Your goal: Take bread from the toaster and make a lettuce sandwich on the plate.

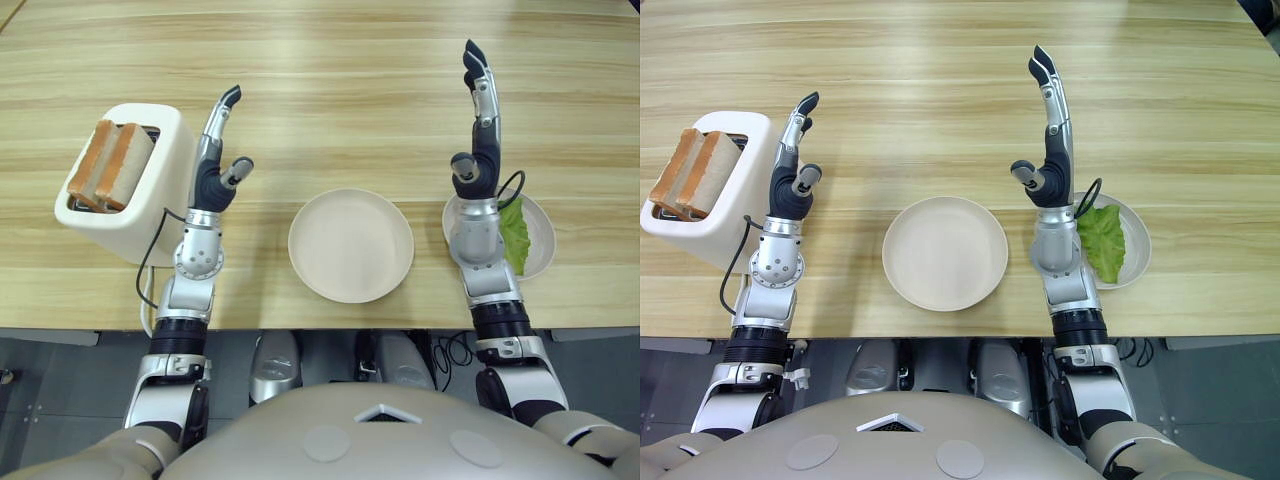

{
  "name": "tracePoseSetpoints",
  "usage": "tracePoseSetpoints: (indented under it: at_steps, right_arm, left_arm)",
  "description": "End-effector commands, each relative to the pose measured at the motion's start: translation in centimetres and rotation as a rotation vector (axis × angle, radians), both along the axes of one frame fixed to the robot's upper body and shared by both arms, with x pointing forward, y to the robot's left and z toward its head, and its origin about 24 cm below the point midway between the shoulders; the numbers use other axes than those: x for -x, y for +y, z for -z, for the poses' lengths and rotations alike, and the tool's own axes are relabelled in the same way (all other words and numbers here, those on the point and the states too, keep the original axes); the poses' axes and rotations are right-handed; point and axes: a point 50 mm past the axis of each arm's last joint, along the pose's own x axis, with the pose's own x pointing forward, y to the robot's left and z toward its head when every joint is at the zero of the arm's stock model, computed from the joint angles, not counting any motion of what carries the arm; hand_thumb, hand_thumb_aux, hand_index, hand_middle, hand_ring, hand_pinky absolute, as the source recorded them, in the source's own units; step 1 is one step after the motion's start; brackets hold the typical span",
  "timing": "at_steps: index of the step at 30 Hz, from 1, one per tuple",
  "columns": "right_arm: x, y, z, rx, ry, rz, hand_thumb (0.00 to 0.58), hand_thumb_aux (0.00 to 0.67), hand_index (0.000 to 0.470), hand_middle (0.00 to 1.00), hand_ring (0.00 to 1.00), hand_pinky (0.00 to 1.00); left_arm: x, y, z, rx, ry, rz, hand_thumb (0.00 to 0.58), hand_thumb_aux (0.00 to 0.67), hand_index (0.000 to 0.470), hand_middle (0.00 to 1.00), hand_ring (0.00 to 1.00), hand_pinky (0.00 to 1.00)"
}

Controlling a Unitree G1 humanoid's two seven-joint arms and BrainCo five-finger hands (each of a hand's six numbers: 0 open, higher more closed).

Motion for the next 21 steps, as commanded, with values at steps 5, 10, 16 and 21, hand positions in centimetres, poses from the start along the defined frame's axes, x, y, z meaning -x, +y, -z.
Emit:
tracePoseSetpoints:
  at_steps: [5,10,16,21]
  right_arm:
    - [0.0,-0.3,-0.1,-0.006,0.005,0.015,0.000,0.000,0.000,0.00,0.00,0.00]
    - [0.0,-0.4,-0.2,-0.008,0.003,0.020,0.000,0.000,0.000,0.00,0.00,0.00]
    - [-0.2,-0.5,-0.1,-0.001,0.006,0.030,0.000,0.000,0.000,0.00,0.00,0.00]
    - [-0.1,-0.8,0.1,-0.002,0.008,0.049,0.000,0.000,0.000,0.00,0.00,0.00]
  left_arm:
    - [-0.2,0.1,-0.1,0.012,0.007,-0.004,0.000,0.000,0.000,0.00,0.00,0.00]
    - [-0.1,0.2,-0.4,-0.003,-0.010,-0.016,0.000,0.000,0.000,0.00,0.00,0.00]
    - [2.4,1.0,-7.5,-0.250,-0.288,-0.121,0.000,0.000,0.000,0.00,0.00,0.00]
    - [2.4,4.8,-10.9,-0.583,-0.213,-0.283,0.000,0.000,0.000,0.00,0.00,0.00]
